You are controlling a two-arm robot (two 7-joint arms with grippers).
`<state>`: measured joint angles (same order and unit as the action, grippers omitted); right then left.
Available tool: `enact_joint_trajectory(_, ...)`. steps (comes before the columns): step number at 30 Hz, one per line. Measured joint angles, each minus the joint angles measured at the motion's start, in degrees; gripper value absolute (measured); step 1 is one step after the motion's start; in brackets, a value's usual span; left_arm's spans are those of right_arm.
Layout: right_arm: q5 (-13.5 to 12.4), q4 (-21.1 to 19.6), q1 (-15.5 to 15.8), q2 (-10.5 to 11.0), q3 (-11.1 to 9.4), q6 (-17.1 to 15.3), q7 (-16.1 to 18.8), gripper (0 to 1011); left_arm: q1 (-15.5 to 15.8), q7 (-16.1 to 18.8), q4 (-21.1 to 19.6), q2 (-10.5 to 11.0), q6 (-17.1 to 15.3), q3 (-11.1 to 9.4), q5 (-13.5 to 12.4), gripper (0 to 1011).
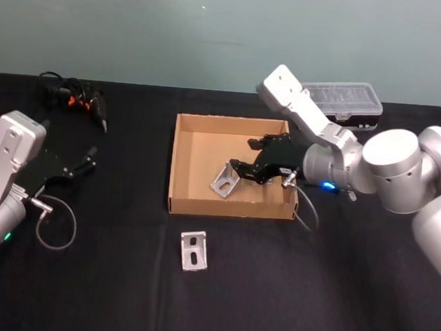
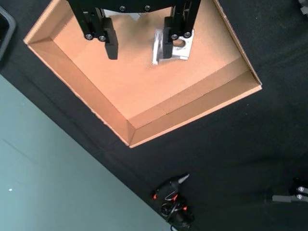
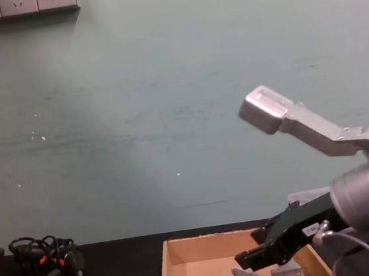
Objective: Use one hand to pick up the angle iron from the table and place it into the box.
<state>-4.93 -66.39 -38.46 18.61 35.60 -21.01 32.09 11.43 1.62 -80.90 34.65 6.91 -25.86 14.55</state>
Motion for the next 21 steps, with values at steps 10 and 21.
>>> enact_joint_trajectory(10,-1.4,-8.3,3.3,4.3,-2.5,-0.5,1.0,842,0.0,0.0,0.0,0.0,0.0,0.0,0.0,1000)
enact_joint_trajectory(21,-2.8,-13.2,1.4,9.3,0.3,0.7,9.6,1002,0.0,0.0,0.0,0.0,0.0,0.0,0.0,1000)
